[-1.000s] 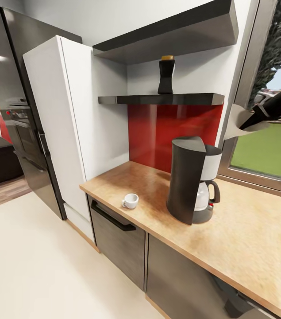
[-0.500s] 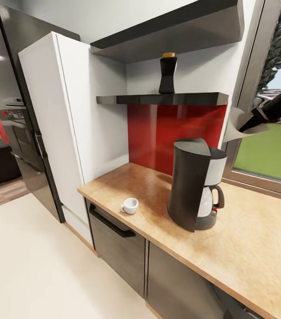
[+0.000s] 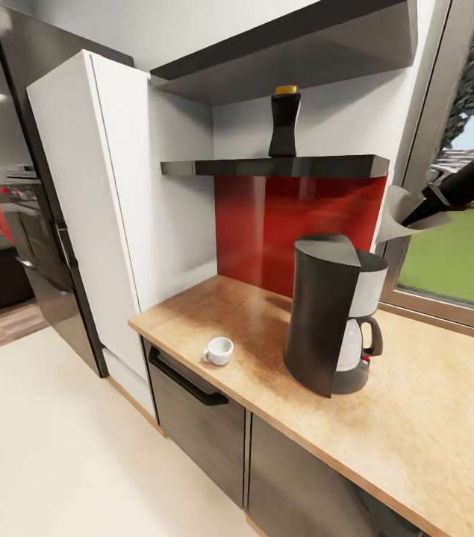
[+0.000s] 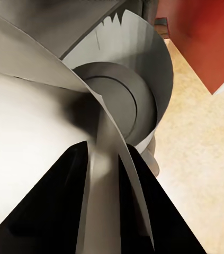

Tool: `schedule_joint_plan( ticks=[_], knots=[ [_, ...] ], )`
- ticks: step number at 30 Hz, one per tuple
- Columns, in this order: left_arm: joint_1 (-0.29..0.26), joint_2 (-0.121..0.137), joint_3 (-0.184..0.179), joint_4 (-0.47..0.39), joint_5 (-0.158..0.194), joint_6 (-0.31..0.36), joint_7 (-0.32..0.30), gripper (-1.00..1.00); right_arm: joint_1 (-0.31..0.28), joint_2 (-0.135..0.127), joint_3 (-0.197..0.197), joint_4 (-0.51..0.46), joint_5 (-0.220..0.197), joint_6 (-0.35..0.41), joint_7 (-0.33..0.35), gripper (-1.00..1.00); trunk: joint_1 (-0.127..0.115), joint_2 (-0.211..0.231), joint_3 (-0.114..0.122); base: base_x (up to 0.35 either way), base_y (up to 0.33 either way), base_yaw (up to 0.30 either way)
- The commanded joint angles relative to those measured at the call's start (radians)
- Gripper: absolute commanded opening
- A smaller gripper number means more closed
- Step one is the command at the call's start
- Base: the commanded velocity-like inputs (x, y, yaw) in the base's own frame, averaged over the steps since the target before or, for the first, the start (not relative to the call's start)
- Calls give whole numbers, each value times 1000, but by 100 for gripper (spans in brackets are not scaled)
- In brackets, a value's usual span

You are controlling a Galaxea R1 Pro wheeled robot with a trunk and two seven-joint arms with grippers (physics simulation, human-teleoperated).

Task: Set up a coffee station on the kitchen countertop: keep the coffee maker on the countertop, move the bottle of coffee from the kitchen shelf to the counter next to the coffee maker, place a paper coffee filter on top of the coffee maker, put the saucer next to the coffee maker with the coffee cup on the saucer, and place the electric kettle next to the coffee maker.

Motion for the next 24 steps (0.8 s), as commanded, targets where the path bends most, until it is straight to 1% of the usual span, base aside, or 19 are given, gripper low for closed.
schedule_joint_plan(
  ticks=[1, 8, 15, 17, 24],
  knots=[
    [0, 0, 2, -1, 0, -1, 0, 100, 0, 0, -5, -3, 10, 14, 7, -100, 0, -1, -1, 18, 0, 0],
    [0, 0, 2, -1, 0, -1, 0, 100, 1, 1, -5, -2, 9, 14, 7, -100, 0, -1, -1, 134, 0, 0],
    [0, 0, 2, -1, 0, -1, 0, 100, 2, 5, -3, -1, 9, 14, 7, -100, 0, -1, -1, 34, 0, 0],
    [0, 0, 2, -1, 1, -1, 0, 100, 18, 5, -3, -2, 9, 14, 6, -100, 0, -1, -1, 6, 0, 0],
    [0, 0, 2, -1, 0, -1, 0, 100, 48, 7, -3, -4, 9, 14, 6, -100, 0, -1, -1, 2, 0, 0]
  ],
)
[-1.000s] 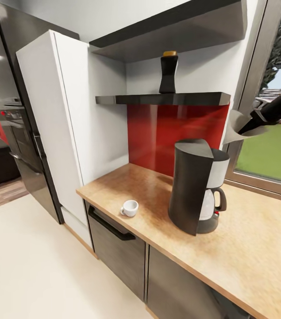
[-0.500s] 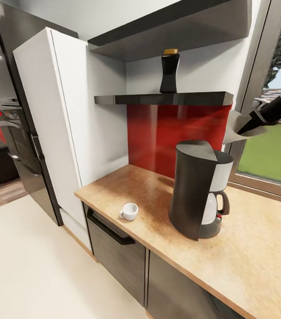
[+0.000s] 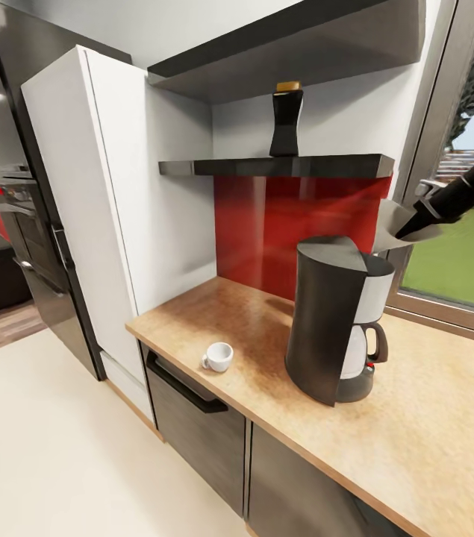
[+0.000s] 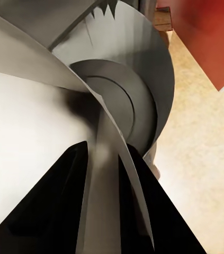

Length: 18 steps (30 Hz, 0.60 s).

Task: Set up a coffee station on the kitchen countertop: keep the coffee maker on the countertop, move the bottle of coffee from the kitchen shelf to the counter next to the coffee maker, place a paper coffee filter on top of the coffee maker, put the saucer next to the coffee maker with the coffee cup on the saucer, and place the electric kettle next to the coffee maker.

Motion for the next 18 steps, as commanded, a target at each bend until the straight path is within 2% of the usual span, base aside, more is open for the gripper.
schedule_joint_plan(
  ticks=[1, 14, 18],
  knots=[
    [0, 0, 2, -1, 0, -1, 0, 100, 1, -1, -5, -3, 10, 14, 7, -100, 0, -1, -1, 0, 0, 0],
    [0, -1, 2, -1, 0, -1, 0, 100, 28, -1, -5, -4, 11, 14, 7, -100, 0, -1, -1, 0, 0, 0],
    [0, -1, 2, -1, 0, -1, 0, 100, 30, -1, -5, -4, 12, 14, 7, -100, 0, -1, -1, 88, 0, 0]
  ],
)
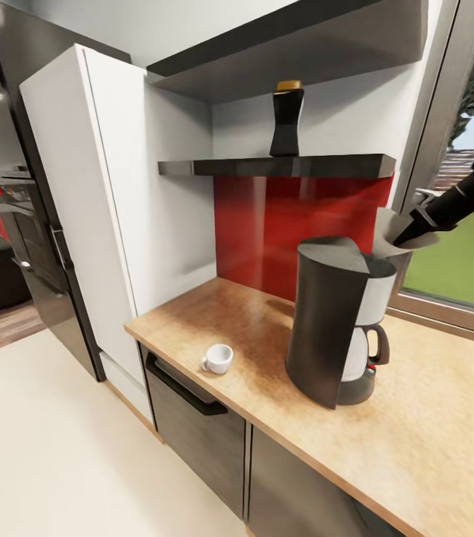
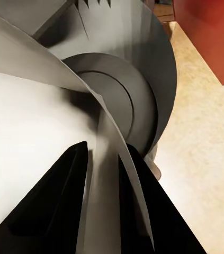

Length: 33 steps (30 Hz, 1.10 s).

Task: Set up a coffee station on the kitchen countertop: keep the coffee maker on the countertop, move the bottle of coffee from the kitchen shelf to the counter next to the coffee maker, place a paper coffee filter on top of the coffee maker, put the saucer next to the coffee maker with the coffee cup on the saucer, and place the electric kettle next to the coffee maker.

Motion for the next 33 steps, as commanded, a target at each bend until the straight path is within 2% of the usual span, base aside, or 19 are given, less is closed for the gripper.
schedule_joint_plan(
  ticks=[1, 33],
  knots=[
    [0, 0, 2, -1, 0, -1, 0, 100, 0, -1, -5, -3, 10, 14, 7, -100, 0, -1, -1, 112, 0, 0],
    [0, 0, 2, -1, 0, -1, 0, 100, 29, -1, -5, -3, 10, 14, 7, -100, 0, -1, -1, 16, 0, 0]
  ],
)
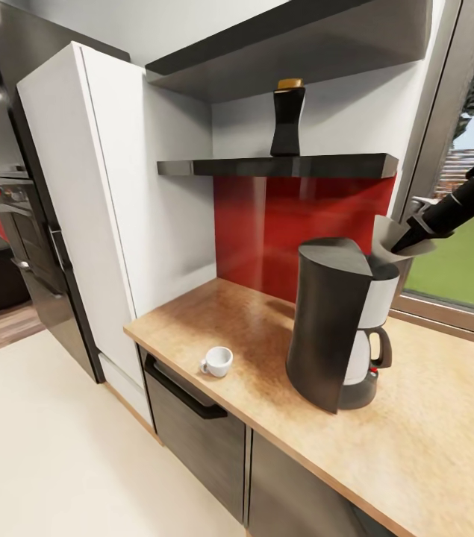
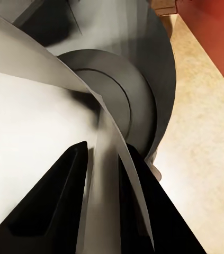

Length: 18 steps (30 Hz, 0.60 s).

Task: Set up a coffee station on the kitchen countertop: keep the coffee maker on the countertop, move the bottle of coffee from the kitchen shelf to the counter next to the coffee maker, place a paper coffee filter on top of the coffee maker, put the saucer next to the coffee maker with the coffee cup on the saucer, and place the electric kettle next to the coffee maker.

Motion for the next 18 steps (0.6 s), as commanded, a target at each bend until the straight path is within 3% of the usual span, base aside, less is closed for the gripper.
schedule_joint_plan(
  ticks=[1, 18],
  knots=[
    [0, 0, 2, -1, 0, -1, 0, 100, 0, -1, -5, -3, 10, 14, 7, -100, 0, -1, -1, 63, 0, 0],
    [0, 0, 2, -1, 1, -1, 0, 100, 16, -1, -5, -3, 10, 14, 7, -100, 0, -1, -1, 10, 0, 0]
  ],
)
